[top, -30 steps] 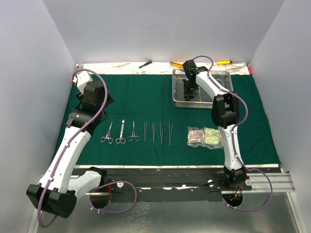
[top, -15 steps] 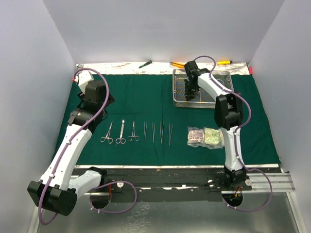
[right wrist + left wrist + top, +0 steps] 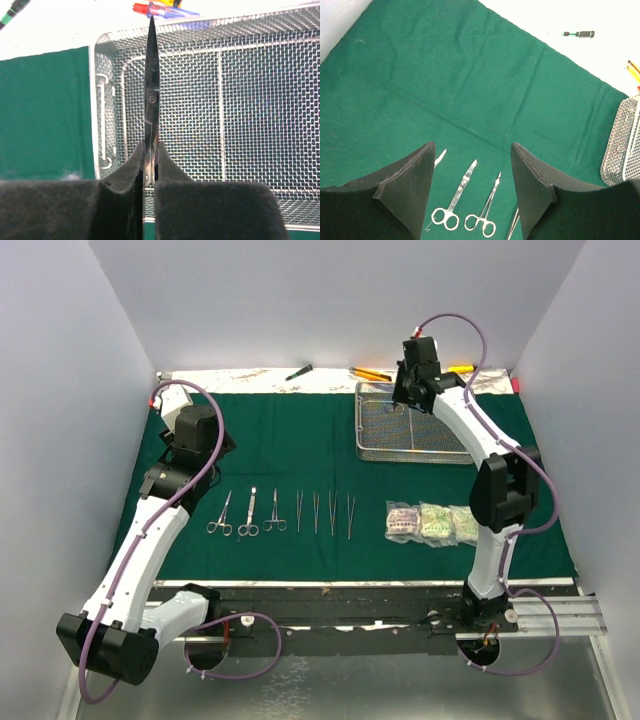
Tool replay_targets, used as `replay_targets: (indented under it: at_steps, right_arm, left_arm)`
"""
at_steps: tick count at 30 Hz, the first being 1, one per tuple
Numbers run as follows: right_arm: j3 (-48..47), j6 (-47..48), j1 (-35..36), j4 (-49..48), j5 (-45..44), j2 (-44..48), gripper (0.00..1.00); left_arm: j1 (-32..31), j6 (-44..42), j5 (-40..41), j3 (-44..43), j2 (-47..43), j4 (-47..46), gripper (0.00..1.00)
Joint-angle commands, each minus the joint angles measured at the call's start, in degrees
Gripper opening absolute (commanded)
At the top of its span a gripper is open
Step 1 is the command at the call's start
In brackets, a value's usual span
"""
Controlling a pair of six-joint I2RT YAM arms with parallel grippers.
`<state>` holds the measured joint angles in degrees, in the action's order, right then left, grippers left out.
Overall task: Open and lay out the surgical kit
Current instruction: Pick up the medical item from the container, then place the medical item in the surgical kit.
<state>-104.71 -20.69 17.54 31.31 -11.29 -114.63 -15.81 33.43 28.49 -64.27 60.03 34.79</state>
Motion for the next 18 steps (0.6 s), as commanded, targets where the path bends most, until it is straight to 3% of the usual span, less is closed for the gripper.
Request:
replay_targets:
  at_steps: [1, 10, 18]
  right_arm:
    - [-0.4, -3.19, 0.48, -4.17, 2.86, 2.94, 0.01]
    - [-1.13, -20.61, 13.44, -10.78, 8.82, 3.91, 0.01]
    - [-9.12, -36.16, 28.11, -11.04, 10.94, -7.18, 0.01]
  left_arm:
    - [0.12, -0.53, 1.22, -1.65, -2.04, -0.77, 0.63]
    - [0.17, -0.31, -0.07, -2.7, -8.14, 0.8, 0.63]
    - [0.21, -0.42, -1.4, -6.1, -14.68, 6.13, 0.63]
